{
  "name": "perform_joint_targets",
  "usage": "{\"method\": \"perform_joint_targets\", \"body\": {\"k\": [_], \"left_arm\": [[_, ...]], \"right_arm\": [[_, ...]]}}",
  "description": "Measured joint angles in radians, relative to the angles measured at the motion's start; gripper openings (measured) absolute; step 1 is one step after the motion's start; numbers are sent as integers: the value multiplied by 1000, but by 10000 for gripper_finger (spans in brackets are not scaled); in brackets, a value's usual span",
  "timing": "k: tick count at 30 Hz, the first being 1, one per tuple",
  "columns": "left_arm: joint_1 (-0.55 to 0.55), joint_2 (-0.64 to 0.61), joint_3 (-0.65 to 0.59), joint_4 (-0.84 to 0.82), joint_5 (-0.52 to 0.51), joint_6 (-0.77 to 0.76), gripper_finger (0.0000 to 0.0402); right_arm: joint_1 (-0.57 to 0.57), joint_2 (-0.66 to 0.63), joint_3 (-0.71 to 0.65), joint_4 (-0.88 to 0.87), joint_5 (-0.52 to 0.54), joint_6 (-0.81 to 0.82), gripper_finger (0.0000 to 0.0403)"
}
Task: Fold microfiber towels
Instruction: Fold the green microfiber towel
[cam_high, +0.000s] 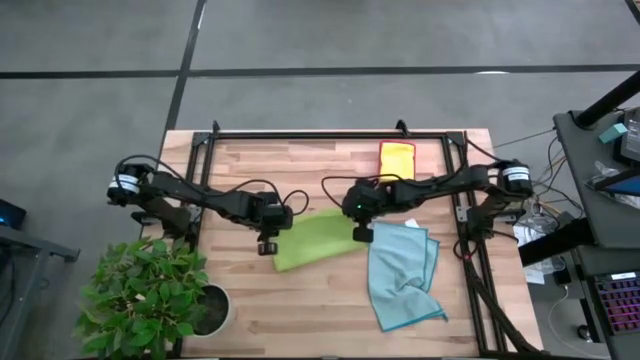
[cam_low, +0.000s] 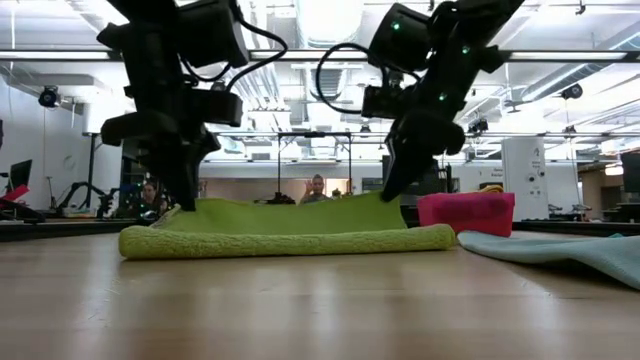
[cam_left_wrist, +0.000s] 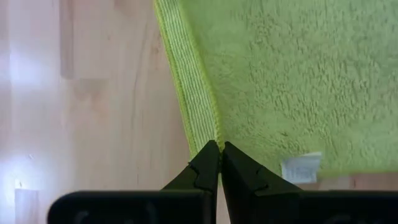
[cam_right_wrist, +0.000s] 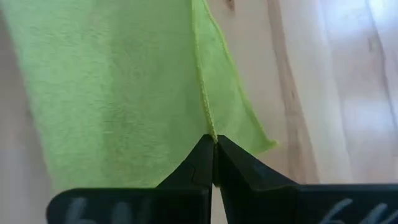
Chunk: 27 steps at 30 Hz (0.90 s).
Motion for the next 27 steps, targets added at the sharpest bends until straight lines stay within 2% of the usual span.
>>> {"method": "perform_joint_targets", "body": {"k": [15, 23, 27], "left_arm": [[0, 0, -12, 29, -49, -11, 4], [0, 0, -12, 30, -74, -15, 72], [0, 0, -12, 30, -77, -19, 104]], "right_arm": [[0, 15, 89, -56, 81, -19, 9], [0, 17, 89, -55, 88, 28, 33], [0, 15, 89, -55, 193, 28, 56]]}}
